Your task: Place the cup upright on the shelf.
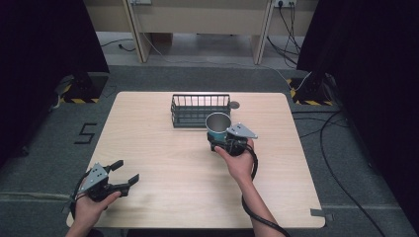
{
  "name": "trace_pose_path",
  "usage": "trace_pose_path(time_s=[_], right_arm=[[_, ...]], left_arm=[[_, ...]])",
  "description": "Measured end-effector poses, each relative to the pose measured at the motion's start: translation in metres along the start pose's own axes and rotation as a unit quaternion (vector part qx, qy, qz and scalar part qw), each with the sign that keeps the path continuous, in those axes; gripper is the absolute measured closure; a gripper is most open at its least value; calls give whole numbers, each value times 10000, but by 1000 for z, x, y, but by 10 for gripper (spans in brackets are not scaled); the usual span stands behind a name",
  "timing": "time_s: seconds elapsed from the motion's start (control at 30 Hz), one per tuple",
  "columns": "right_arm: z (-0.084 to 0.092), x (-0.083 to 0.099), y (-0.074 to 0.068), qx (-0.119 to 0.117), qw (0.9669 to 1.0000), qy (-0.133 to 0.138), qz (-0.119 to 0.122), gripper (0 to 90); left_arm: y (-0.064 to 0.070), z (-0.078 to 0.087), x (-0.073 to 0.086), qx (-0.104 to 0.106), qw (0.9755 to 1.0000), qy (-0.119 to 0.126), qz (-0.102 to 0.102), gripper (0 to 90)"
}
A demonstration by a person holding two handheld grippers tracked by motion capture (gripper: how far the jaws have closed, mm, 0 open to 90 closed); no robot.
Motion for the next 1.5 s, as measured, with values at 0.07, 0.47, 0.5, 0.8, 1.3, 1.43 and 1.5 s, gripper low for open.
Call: trace_pose_path(time_s=[0.07, 0.47, 0.5, 0.8, 1.3, 1.43, 1.5], right_arm=[[0, -2, 0, 1, 10000, 9, 1, 180], [-4, -17, -2, -26, 9999, 105, 8, 180], [-4, -17, -2, -26, 9999, 105, 8, 180], [-7, -24, -1, -18, 9999, 151, -14, 180], [-13, -37, 4, 18, 9998, 179, -45, 180], [-15, -40, 5, 27, 9998, 192, -56, 180], [-16, -41, 6, 34, 9998, 189, -66, 180]], left_arm=[[0, 0, 0, 0, 10000, -1, 0, 150], [0, 0, 0, -4, 10000, 4, -4, 150], [0, 0, 0, -4, 10000, 4, -4, 150], [0, 0, 0, -2, 10000, 6, -5, 150], [0, 0, 0, -6, 10000, 15, 7, 150], [0, 0, 0, -6, 10000, 22, 3, 151], [0, 0, 0, -6, 10000, 23, 3, 150]])
Point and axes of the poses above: each handheld gripper's, and its own axes: z roughly backward along the jaws, x roughly out of its underside, y roughly to its right, the point moved 4 cm from there along -z, roughly forward along the jaws, and after that the axes turned 7 degrees about -y, right-handed, at the moved point
